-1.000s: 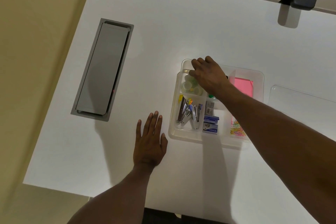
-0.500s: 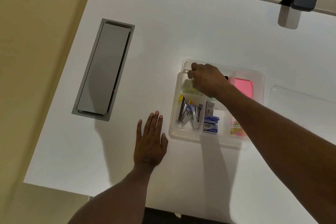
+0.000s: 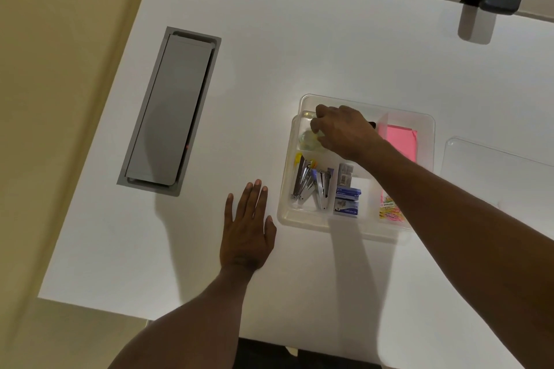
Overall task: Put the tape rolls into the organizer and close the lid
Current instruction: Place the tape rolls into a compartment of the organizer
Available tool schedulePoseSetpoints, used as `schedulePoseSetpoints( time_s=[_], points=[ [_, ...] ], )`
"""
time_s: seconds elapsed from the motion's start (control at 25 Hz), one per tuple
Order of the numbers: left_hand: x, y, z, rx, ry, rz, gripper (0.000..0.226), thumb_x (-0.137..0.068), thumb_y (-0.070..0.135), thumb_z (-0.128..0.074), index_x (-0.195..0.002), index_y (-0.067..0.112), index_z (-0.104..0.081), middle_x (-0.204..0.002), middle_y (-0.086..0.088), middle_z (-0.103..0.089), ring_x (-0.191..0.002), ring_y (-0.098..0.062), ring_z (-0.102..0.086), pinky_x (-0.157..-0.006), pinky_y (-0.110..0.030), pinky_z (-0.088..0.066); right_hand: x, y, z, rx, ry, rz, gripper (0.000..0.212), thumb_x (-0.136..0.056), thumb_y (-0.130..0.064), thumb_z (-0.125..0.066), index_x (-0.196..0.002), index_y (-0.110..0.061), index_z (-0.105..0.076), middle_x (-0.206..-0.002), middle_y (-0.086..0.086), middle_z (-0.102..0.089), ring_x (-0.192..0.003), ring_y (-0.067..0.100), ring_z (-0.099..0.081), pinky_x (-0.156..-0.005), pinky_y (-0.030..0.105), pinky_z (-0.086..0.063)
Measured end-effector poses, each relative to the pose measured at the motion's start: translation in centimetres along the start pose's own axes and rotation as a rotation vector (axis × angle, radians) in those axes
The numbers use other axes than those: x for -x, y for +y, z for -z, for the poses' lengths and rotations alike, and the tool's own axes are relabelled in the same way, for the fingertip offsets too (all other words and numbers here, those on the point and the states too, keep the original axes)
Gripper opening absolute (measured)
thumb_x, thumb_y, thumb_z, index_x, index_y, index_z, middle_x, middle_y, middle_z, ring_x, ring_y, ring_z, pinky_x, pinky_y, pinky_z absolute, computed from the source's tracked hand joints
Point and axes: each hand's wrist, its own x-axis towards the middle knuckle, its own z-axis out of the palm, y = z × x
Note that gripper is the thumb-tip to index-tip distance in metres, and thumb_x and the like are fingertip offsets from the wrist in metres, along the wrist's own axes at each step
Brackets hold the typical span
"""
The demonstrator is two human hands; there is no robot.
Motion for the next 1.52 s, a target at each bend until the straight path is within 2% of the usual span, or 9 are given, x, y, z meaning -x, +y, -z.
schedulePoseSetpoints(
  time_s=[0.2, 0.32, 0.44, 0.52, 0.68, 0.88, 1.04, 1.28, 1.52],
  points=[
    [-0.1, -0.1, -0.3, 0.001, 0.018, -0.008, 0.066, -0.108, 0.051, -0.010, -0.169, 0.024, -0.010, -0.178, -0.002, -0.020, -0.166, -0.023, -0.020, -0.133, -0.059, -0.021, -1.0, -1.2, -1.1, -0.027, 0.038, -0.103, 0.021, -0.092, -0.020, -0.064, -0.109, -0.010, -0.070, -0.103, 0.007, -0.063, -0.082, 0.025, -0.064, -0.074, 0.036, -0.048],
    [-0.1, -0.2, -0.5, -0.008, 0.018, -0.005, 0.066, -0.108, 0.051, -0.013, -0.169, 0.025, -0.010, -0.178, -0.001, -0.019, -0.166, -0.022, -0.018, -0.133, -0.059, -0.020, -1.2, -1.4, -1.8, -0.061, 0.048, -0.125, 0.026, -0.093, -0.021, -0.061, -0.118, -0.013, -0.068, -0.107, 0.008, -0.062, -0.082, 0.026, -0.064, -0.072, 0.035, -0.046],
    [-0.1, -0.2, -0.5, -0.013, 0.018, -0.005, 0.066, -0.108, 0.051, -0.013, -0.169, 0.025, -0.012, -0.178, -0.001, -0.020, -0.166, -0.023, -0.019, -0.133, -0.059, -0.021, -1.2, -1.5, -2.2, -0.085, 0.032, -0.070, 0.029, -0.097, -0.024, -0.061, -0.124, -0.017, -0.067, -0.112, 0.011, -0.059, -0.080, 0.025, -0.061, -0.068, 0.032, -0.039],
    [0.0, -0.3, -0.5, -0.011, 0.022, -0.008, 0.066, -0.108, 0.050, -0.014, -0.169, 0.025, -0.014, -0.178, -0.001, -0.021, -0.166, -0.023, -0.020, -0.133, -0.059, -0.022, -1.2, -1.2, -2.2, -0.032, 0.019, -0.011, 0.026, -0.097, -0.023, -0.062, -0.121, -0.016, -0.069, -0.113, 0.012, -0.058, -0.077, 0.022, -0.057, -0.068, 0.032, -0.042],
    [0.0, -0.3, -0.5, -0.010, 0.032, -0.016, 0.066, -0.108, 0.048, -0.017, -0.169, 0.023, -0.016, -0.178, -0.001, -0.021, -0.166, -0.022, -0.019, -0.133, -0.058, -0.021, -0.9, -0.5, -1.9, 0.054, -0.024, 0.052, 0.028, -0.097, -0.018, -0.062, -0.123, -0.012, -0.067, -0.119, 0.014, -0.057, -0.089, 0.024, -0.062, -0.082, 0.037, -0.051],
    [0.0, -0.3, -0.7, -0.032, 0.026, -0.009, 0.066, -0.108, 0.047, -0.027, -0.169, 0.024, -0.017, -0.179, 0.000, -0.018, -0.167, -0.021, -0.017, -0.135, -0.057, -0.018, -0.8, -0.4, -1.3, 0.079, -0.061, 0.189, 0.036, -0.092, -0.014, -0.066, -0.127, -0.024, -0.065, -0.127, 0.002, -0.061, -0.114, 0.023, -0.054, -0.097, 0.038, -0.040],
    [0.0, -0.4, -0.9, -0.038, 0.037, -0.016, 0.067, -0.107, 0.045, -0.032, -0.169, 0.023, -0.017, -0.179, 0.000, -0.016, -0.167, -0.021, -0.015, -0.136, -0.054, -0.011, -0.1, 0.4, -1.3, 0.131, -0.120, 0.199, 0.037, -0.093, -0.014, -0.065, -0.128, -0.026, -0.064, -0.126, -0.003, -0.064, -0.116, 0.022, -0.051, -0.098, 0.038, -0.035],
    [0.0, -0.3, -0.8, -0.036, 0.034, -0.010, 0.066, -0.108, 0.046, -0.027, -0.169, 0.023, -0.018, -0.179, 0.000, -0.017, -0.167, -0.021, -0.016, -0.135, -0.056, -0.017, 1.1, 0.8, -1.7, 0.124, -0.098, 0.208, 0.046, -0.093, -0.015, -0.066, -0.136, -0.027, -0.058, -0.135, -0.002, -0.060, -0.121, 0.022, -0.050, -0.100, 0.038, -0.033],
    [0.0, -0.3, -0.8, -0.036, 0.045, -0.016, 0.066, -0.107, 0.047, -0.027, -0.168, 0.023, -0.021, -0.178, -0.001, -0.021, -0.166, -0.022, -0.019, -0.134, -0.057, -0.020, 0.6, 0.6, -1.8, 0.104, 0.034, 0.112, 0.036, -0.096, -0.018, -0.055, -0.131, -0.013, -0.059, -0.136, 0.009, -0.060, -0.126, 0.025, -0.054, -0.111, 0.044, -0.038]
  ],
)
